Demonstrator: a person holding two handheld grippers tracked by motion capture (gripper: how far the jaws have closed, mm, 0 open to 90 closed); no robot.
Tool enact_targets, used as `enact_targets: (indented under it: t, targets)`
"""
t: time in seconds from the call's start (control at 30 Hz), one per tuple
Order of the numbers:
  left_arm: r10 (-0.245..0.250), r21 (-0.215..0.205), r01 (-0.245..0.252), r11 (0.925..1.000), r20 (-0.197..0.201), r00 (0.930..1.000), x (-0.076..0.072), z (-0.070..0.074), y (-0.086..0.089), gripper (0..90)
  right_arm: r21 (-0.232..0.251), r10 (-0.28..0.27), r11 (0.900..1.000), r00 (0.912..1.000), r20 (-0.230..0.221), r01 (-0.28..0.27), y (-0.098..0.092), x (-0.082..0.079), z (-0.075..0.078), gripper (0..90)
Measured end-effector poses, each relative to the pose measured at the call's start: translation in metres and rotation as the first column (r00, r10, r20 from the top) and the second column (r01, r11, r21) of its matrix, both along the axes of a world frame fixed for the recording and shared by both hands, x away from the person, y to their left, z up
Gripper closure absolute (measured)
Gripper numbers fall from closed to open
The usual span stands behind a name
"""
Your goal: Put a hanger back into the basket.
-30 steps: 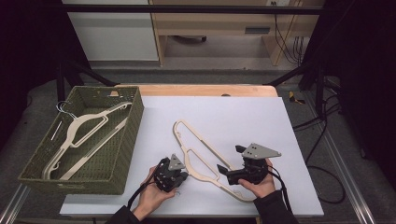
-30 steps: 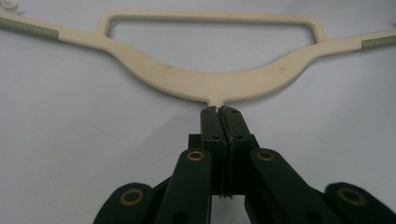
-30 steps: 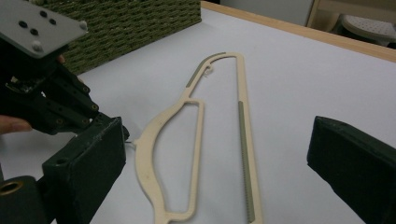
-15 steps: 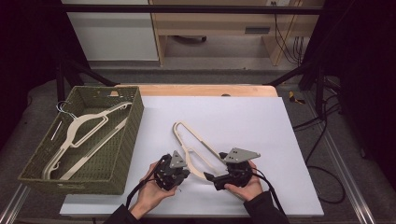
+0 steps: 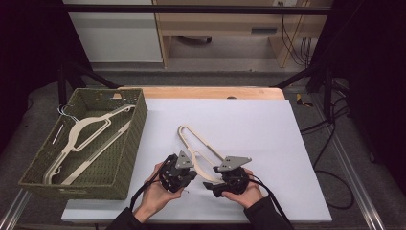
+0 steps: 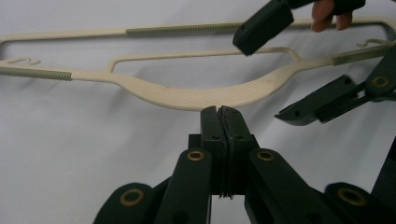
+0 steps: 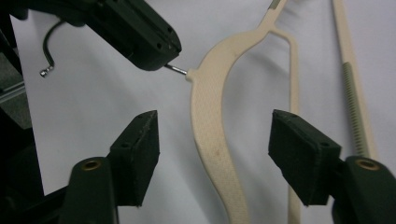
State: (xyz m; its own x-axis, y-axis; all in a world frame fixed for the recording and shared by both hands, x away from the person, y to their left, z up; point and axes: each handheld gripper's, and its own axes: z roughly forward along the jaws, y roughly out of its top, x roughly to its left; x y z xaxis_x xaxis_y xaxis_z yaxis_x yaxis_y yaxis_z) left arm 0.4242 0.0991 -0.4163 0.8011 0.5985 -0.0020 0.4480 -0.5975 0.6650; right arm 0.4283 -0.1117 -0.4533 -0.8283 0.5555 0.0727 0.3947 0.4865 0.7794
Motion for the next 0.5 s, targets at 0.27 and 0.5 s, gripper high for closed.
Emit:
enact_targets:
  t: [0.27,0.5]
  targets:
    - [0.000,-0.007,0.000,1.0000,0.002,1.0000,0.0004,0.0004,0.0006,88.7,-0.060,0.027,0.998,0.9987,-0.044,-0.029,0.0073,0.0027,-0.0082,56.4]
    - [-0.010,-0.027,0.010,0.9996,-0.003,0.9999,0.0007,0.0009,0.0028,88.3,-0.072,0.027,0.997,0.9994,-0.024,-0.028,0.0051,0.0036,-0.0071,69.6]
